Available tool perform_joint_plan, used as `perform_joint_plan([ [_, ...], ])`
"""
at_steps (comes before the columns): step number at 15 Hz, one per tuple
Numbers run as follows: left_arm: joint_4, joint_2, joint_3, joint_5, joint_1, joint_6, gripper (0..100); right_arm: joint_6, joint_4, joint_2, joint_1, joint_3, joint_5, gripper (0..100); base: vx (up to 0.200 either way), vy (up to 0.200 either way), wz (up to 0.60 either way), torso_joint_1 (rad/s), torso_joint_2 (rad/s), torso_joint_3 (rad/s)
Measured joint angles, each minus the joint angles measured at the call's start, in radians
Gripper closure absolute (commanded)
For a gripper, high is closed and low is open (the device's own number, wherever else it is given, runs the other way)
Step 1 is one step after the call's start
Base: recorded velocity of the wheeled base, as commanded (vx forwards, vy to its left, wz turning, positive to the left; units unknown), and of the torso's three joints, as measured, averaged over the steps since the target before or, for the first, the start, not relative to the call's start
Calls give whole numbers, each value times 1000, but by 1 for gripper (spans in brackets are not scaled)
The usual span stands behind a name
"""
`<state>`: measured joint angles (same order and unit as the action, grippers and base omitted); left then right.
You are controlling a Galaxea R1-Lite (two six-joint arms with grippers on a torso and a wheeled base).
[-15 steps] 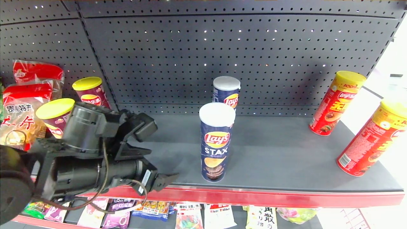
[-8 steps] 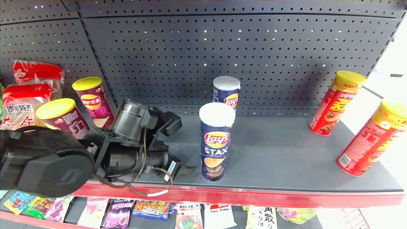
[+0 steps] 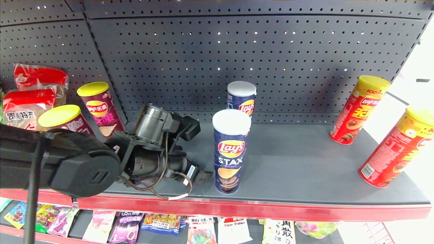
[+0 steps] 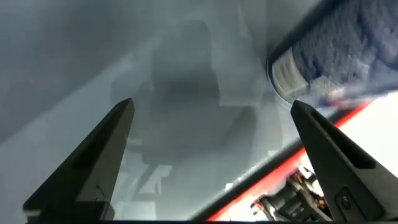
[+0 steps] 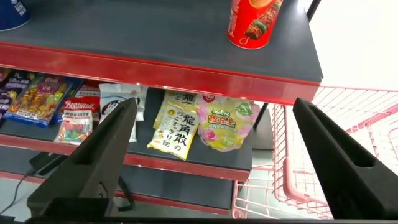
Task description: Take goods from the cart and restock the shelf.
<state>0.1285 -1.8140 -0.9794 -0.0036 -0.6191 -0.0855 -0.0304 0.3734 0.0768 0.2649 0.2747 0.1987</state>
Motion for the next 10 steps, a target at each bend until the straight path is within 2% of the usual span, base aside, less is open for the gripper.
perform_joint_plan([
  [5, 1, -34, -24, 14, 1, -2, 0, 0, 0, 0, 0, 1, 0, 0, 0, 0, 0, 0, 0, 0],
  [10, 2, -69, -88, 21, 0, -2, 0, 0, 1, 1, 0, -1, 0, 0, 0, 0, 0, 0, 0, 0],
])
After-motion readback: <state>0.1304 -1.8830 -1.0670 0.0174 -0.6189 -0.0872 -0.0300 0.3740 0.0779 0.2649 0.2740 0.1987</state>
